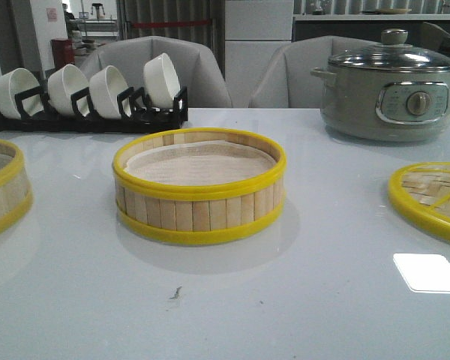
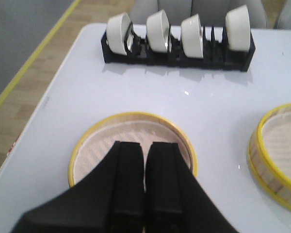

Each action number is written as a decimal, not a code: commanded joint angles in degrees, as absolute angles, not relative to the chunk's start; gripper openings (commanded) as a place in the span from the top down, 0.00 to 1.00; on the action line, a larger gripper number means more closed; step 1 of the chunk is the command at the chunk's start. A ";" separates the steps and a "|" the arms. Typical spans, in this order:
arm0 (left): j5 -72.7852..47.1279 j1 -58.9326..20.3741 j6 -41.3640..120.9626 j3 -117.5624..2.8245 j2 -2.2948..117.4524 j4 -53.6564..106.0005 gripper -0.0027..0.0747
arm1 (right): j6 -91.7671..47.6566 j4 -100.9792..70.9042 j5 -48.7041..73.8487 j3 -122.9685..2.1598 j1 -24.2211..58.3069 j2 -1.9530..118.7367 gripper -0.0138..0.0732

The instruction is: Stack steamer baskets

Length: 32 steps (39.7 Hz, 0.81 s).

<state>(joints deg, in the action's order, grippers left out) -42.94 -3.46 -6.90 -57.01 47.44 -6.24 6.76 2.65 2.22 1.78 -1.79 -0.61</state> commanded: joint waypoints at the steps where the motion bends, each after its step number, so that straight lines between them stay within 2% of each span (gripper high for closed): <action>1: -40.98 -5.91 -6.87 -59.07 48.46 -7.57 0.85 | 6.78 2.82 -3.03 0.85 -1.68 -1.84 0.77; 13: -41.61 -7.47 -6.87 -59.07 48.92 -7.82 0.85 | 6.78 2.82 -3.03 0.85 -1.68 -1.84 0.77; 32: -35.32 -7.51 -7.39 -59.07 48.92 -9.48 0.85 | 6.78 2.82 -3.02 0.85 -1.68 -1.79 0.77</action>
<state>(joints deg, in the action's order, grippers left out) -40.63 -7.19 -6.90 -57.01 49.13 -7.83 6.76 2.65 2.22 1.78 -1.79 -0.61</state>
